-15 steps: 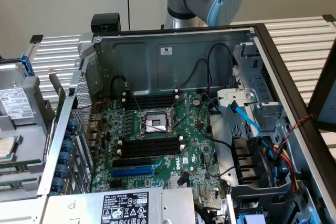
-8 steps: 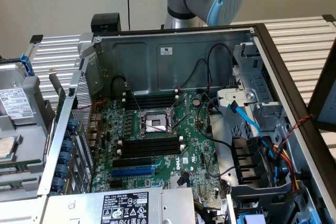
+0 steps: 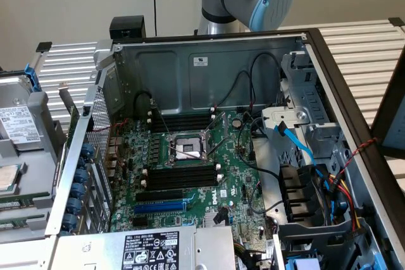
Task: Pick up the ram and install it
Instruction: 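Reach for the ram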
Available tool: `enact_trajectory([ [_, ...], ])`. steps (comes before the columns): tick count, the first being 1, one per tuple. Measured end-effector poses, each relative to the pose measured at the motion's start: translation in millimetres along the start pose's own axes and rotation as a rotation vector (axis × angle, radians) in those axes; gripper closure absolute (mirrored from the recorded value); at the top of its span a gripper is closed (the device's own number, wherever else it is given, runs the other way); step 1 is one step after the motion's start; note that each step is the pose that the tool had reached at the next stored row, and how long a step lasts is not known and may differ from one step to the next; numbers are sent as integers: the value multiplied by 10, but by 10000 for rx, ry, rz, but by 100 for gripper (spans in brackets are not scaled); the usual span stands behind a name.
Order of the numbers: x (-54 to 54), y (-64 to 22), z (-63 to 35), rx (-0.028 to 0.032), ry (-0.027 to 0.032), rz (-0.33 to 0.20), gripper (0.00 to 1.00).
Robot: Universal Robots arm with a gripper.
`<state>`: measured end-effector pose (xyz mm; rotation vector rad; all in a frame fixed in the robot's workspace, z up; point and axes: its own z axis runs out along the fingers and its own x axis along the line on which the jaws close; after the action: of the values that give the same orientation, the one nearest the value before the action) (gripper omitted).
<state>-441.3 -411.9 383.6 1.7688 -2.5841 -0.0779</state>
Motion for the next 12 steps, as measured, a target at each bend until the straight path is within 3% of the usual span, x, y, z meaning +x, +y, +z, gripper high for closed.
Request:
enact_trajectory([
  [12,0,0,3,-42,109,-2171,73],
])
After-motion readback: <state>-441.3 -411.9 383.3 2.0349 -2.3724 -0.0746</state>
